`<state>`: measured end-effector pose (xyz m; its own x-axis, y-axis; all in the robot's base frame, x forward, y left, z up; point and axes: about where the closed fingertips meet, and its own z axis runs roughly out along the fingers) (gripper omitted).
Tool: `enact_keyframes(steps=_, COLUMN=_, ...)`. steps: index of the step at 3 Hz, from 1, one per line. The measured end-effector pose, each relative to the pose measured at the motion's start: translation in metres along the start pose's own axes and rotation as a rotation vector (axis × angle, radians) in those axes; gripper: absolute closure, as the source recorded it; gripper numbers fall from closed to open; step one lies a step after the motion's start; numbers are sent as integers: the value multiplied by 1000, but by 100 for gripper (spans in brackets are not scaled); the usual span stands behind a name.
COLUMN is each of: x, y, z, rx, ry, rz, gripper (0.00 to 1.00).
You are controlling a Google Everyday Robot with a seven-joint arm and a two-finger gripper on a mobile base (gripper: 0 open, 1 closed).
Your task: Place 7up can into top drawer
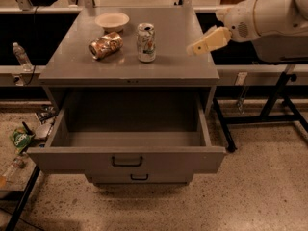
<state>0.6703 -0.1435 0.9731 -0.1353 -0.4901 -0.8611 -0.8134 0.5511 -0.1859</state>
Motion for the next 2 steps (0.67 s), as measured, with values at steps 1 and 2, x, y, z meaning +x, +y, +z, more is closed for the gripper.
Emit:
enact_keyframes(steps=1, x=-7, y=-3, z=7, rx=12, ry=-12, rz=-7, gripper=0)
enact_keyframes(steps=2, x=12, y=10, z=51, rx=-43, ry=-37, rz=80, gripper=0)
